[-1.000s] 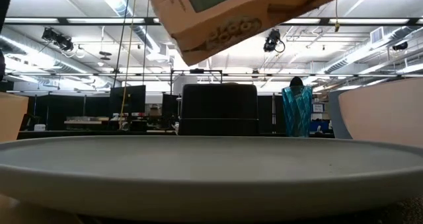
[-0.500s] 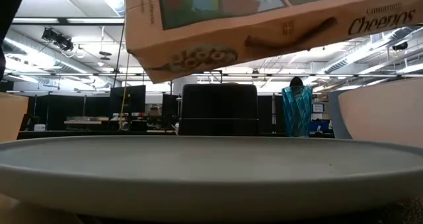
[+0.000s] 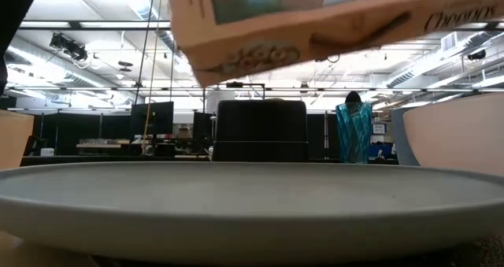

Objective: Arrange a breakfast setting
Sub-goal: Pour the cereal into the light orange bowl on the table mat

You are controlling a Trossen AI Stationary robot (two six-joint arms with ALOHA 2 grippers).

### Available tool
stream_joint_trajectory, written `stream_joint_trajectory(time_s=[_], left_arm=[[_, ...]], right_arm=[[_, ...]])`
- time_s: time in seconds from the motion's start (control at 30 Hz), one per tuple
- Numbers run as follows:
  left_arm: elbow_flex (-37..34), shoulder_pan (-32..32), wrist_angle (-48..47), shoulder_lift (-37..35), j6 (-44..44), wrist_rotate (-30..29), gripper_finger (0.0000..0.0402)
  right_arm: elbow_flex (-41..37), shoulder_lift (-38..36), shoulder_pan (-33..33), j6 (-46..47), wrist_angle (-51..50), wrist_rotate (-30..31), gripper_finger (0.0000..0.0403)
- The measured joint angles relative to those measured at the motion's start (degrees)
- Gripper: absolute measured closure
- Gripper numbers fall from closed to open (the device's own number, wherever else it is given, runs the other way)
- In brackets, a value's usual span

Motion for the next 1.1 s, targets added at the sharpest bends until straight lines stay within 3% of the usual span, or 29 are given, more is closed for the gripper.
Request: stream_joint_trajectory(time_s=[0.27,0.47,0.77,1.1], left_arm=[[1.75,0.28,0.11,-0.17,0.87,-1.58,0.0228],[1.73,0.51,0.11,-0.17,1.96,-4.87,0.0228],[1.7,0.55,0.11,-0.2,2.03,-5.57,0.0228],[1.68,0.59,0.09,-0.2,2.1,-5.38,0.0228]], right_arm=[[-3.04,0.17,6.73,6.88,-4.91,1.06,0.0187],[-12.51,-0.74,11.65,9.09,0.78,2.76,0.0187],[-24.42,-5.26,16.79,15.07,7.02,11.45,0.0187],[-34.18,-6.57,18.1,16.79,13.3,11.64,0.0187]])
